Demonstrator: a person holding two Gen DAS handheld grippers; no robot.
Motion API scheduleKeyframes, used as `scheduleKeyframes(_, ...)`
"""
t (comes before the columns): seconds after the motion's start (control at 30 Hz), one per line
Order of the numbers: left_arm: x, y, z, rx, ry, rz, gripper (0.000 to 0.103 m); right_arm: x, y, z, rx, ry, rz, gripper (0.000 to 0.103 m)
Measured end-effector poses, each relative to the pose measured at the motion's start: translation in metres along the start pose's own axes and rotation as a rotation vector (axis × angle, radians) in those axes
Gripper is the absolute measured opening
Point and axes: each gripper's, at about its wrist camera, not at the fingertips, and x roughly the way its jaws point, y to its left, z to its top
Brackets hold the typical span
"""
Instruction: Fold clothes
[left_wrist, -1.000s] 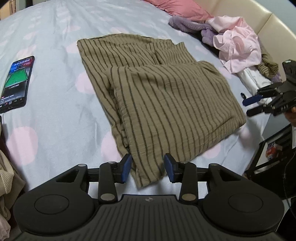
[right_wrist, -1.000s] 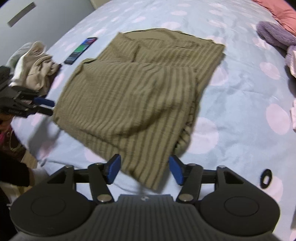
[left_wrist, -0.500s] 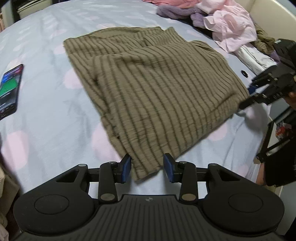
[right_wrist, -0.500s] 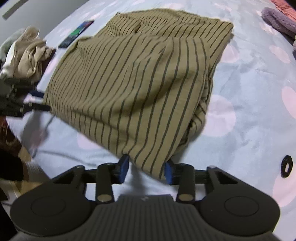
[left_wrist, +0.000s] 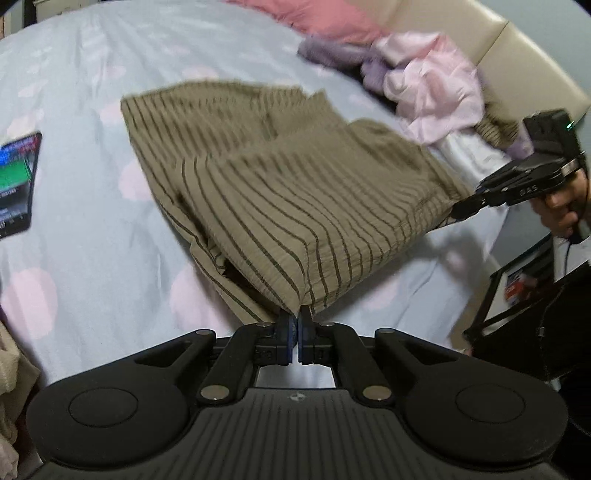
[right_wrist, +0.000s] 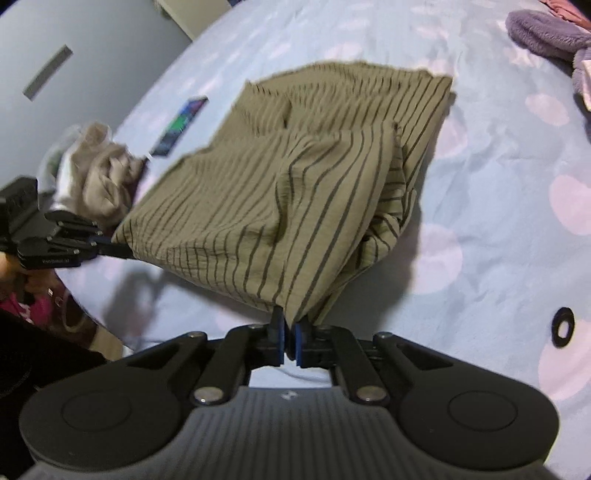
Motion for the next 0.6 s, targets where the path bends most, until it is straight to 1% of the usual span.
scheduleKeyframes(0.1,-0.015,-0.009,-0.011,0.027,0.018,-0.037,0.0,-0.004,0.004,-0.016,0.021,0.038,0.033,0.006)
scheduleKeyframes(0.2,-0.016,-0.017,-0.032,0.043,0.081,-0.076,0.0,0.011,0.007,-0.044,0.023,0.132,0.039,0.006)
scheduleKeyframes(0.23,-0.014,-0.02,-0.041,0.045,0.106,-0.09,0.0,0.017,0.009,-0.054,0.016,0.166,0.031,0.006)
scheduleKeyframes(0.33,0.001,-0.03,-0.068,0.073,0.185,-0.111,0.0,0.027,0.01,-0.065,0.003,0.212,0.012,0.006)
scheduleKeyframes(0.43,0.017,-0.026,-0.08,0.069,0.226,-0.092,0.001,0.037,0.011,-0.074,-0.009,0.252,-0.007,0.008)
scheduleKeyframes(0.5,0.021,-0.022,-0.08,0.075,0.228,-0.075,0.002,0.042,0.012,-0.074,-0.019,0.26,-0.033,0.024)
scheduleKeyframes(0.53,0.021,-0.02,-0.08,0.088,0.226,-0.067,0.003,0.044,0.012,-0.074,-0.029,0.263,-0.041,0.028)
scheduleKeyframes(0.57,0.019,-0.02,-0.081,0.1,0.227,-0.056,0.008,0.044,0.013,-0.074,-0.042,0.268,-0.046,0.04)
scheduleKeyframes(0.6,0.016,-0.021,-0.082,0.11,0.232,-0.042,0.015,0.042,0.011,-0.073,-0.036,0.255,-0.047,0.046)
